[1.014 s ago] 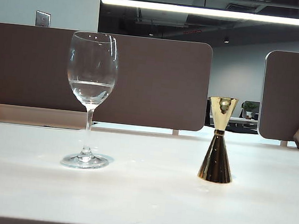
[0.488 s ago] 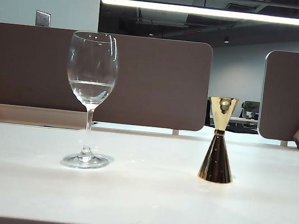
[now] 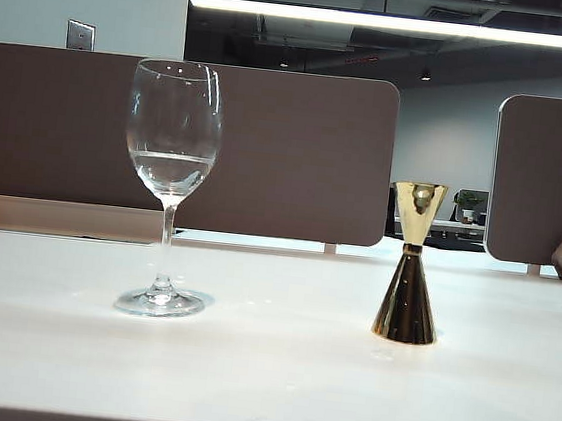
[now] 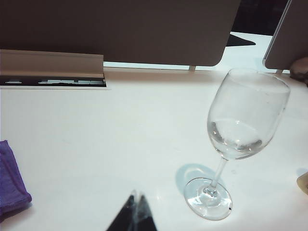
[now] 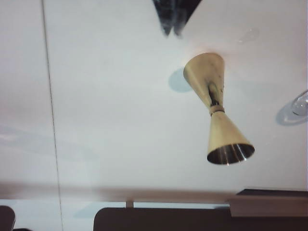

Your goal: Pick up the jigger and pour the water inside into the glass.

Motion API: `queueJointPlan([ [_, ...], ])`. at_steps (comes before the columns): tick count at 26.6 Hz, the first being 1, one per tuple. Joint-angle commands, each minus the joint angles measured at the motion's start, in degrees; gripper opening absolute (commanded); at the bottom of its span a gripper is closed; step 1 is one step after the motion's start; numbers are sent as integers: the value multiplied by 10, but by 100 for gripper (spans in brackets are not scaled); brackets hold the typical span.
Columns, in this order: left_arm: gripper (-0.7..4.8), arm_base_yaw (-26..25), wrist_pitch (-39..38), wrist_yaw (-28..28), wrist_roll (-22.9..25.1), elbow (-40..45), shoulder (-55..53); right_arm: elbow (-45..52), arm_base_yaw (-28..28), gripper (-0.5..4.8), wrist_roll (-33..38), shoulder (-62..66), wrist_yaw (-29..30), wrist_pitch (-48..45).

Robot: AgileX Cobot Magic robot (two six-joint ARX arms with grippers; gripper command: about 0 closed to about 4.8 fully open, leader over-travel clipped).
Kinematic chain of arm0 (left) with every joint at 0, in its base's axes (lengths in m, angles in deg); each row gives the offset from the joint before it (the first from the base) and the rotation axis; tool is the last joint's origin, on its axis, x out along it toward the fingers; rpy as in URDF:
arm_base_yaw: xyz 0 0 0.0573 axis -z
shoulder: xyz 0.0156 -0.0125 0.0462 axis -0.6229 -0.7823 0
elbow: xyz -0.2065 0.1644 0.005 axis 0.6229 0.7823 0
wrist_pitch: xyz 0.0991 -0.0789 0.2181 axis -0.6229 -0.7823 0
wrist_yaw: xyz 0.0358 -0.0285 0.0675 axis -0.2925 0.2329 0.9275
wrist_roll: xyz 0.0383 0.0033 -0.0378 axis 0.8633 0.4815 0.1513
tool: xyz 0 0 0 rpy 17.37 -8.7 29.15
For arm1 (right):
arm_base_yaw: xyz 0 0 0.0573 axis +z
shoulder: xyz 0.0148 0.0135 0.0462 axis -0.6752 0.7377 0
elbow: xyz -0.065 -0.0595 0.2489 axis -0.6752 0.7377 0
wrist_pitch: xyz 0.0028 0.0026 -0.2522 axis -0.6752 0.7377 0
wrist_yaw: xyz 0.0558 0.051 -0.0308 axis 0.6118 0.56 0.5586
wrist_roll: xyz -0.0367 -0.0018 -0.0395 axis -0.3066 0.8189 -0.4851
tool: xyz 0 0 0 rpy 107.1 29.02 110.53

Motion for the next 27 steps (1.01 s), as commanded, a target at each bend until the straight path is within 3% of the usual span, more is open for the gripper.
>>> queueJointPlan([
  [1,-3,0,6,1,-2,-2,-1,7,1,-3,42,0,2,-8],
  [2,-3,0,6,0,-2,-2,-1,8,1,21,85,0,3,-9],
  [4,-3,0,6,-5,-2,-2,-1,8,1,46,100,0,18,-14],
  [13,-3,0,4,-5,-2,-2,-1,8,1,46,100,0,25,-17],
  [19,-3,0,4,-5,-2,-2,-1,8,1,46,30,0,23,2],
  [27,-3,0,4,-5,-2,-2,-1,9,1,46,29,0,25,37],
])
